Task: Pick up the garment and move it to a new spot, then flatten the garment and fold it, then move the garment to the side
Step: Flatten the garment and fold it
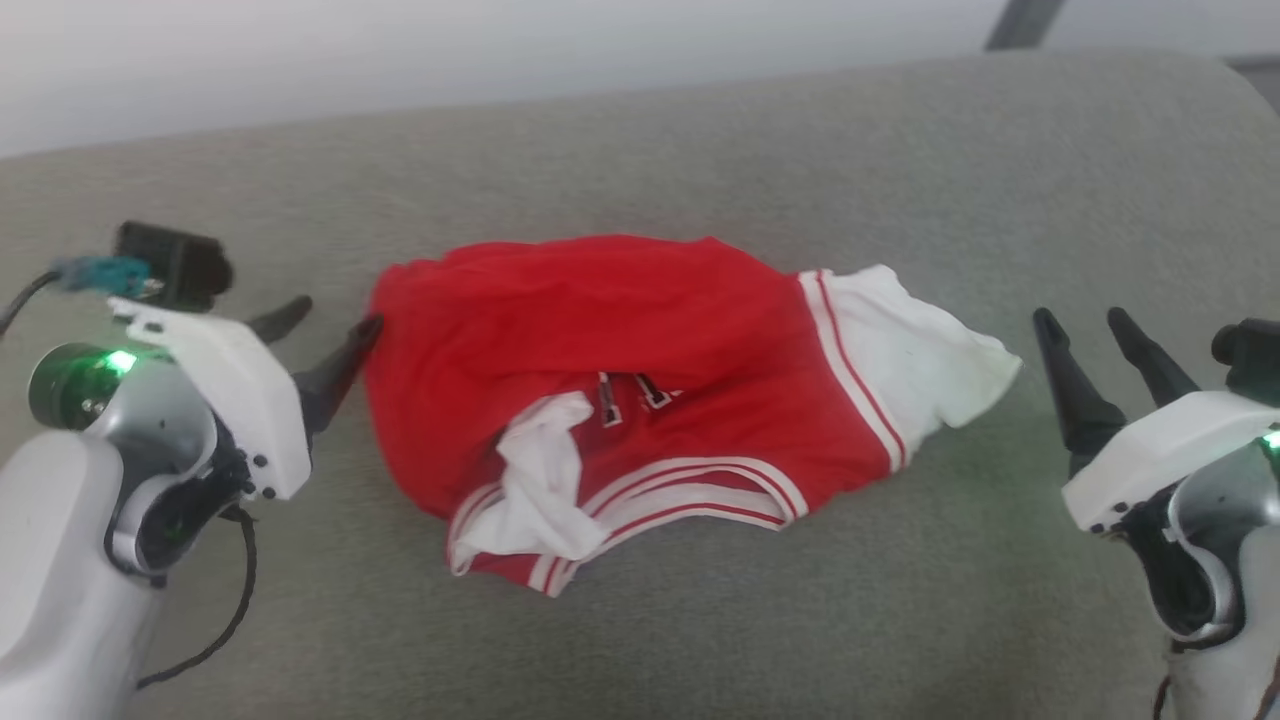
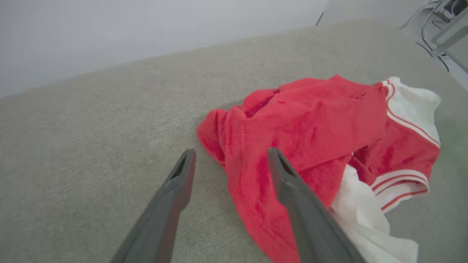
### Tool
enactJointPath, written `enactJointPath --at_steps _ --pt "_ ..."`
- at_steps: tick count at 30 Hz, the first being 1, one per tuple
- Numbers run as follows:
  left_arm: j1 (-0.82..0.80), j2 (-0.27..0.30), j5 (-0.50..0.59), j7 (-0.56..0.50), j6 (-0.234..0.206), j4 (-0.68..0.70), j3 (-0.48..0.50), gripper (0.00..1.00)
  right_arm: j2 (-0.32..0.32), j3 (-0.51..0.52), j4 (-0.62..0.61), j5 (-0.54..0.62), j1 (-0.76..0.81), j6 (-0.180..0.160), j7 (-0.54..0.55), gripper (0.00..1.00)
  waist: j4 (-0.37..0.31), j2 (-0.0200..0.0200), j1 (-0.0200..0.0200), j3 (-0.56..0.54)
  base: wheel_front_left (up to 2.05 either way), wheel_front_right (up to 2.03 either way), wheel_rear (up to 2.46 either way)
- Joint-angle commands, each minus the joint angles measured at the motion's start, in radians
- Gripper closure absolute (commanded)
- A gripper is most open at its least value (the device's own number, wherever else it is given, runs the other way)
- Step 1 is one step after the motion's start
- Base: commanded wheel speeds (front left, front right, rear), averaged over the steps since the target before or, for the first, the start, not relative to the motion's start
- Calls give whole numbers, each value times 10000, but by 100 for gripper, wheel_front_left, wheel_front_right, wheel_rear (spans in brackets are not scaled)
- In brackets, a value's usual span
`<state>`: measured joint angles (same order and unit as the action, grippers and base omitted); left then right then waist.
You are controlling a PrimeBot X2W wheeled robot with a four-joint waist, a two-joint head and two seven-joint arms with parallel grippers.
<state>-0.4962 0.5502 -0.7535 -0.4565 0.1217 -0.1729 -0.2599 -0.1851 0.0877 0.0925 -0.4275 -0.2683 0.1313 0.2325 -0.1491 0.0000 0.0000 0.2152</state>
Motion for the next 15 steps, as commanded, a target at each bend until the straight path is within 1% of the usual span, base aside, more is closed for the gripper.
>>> enactJointPath --at_steps 1,4,7,8,9,10,12,13,14,15 --pt "-111 21 19 -112 -1 -18 -72 0 31 -10 -51 97 104 -10 -79 0 -259 0 0 237 0 0 0" --pt "-463 67 -342 -1321 -318 -232 -208 0 237 -17 -67 101 180 -10 -171 0 -503 0 0 438 0 0 0" --pt "-804 173 -279 -2420 -693 -386 -475 0 350 -6 -51 82 186 -10 -230 0 -654 0 0 583 0 0 0" --pt "-865 165 -290 -2778 -869 -516 -553 0 365 15 -16 102 197 -10 -258 0 -687 0 0 621 0 0 0" --pt "-942 161 -268 -3021 -899 -570 -681 0 420 18 4 52 175 -10 -272 0 -724 0 0 662 0 0 0" --pt "-1118 72 -268 -3477 -1100 -853 -823 0 450 -5 54 21 129 -10 -335 0 -771 0 0 741 0 0 0" --pt "-1269 -36 -279 -3826 -1157 -1146 -988 0 460 -33 123 -22 84 -10 -409 0 -797 0 0 809 0 0 0" --pt "-1341 -81 -330 -3960 -1031 -1258 -1110 96 479 -58 144 -32 40 -10 -442 0 -822 0 0 845 0 0 0" --pt "-1383 -115 -393 -4124 -1105 -1467 -1132 100 464 -84 177 -28 20 -10 -474 0 -841 0 0 867 0 0 0" --pt "-1507 -50 -292 -4200 -1047 -1583 -1212 100 446 -108 208 -23 14 -10 -514 0 -854 0 0 891 0 0 0"
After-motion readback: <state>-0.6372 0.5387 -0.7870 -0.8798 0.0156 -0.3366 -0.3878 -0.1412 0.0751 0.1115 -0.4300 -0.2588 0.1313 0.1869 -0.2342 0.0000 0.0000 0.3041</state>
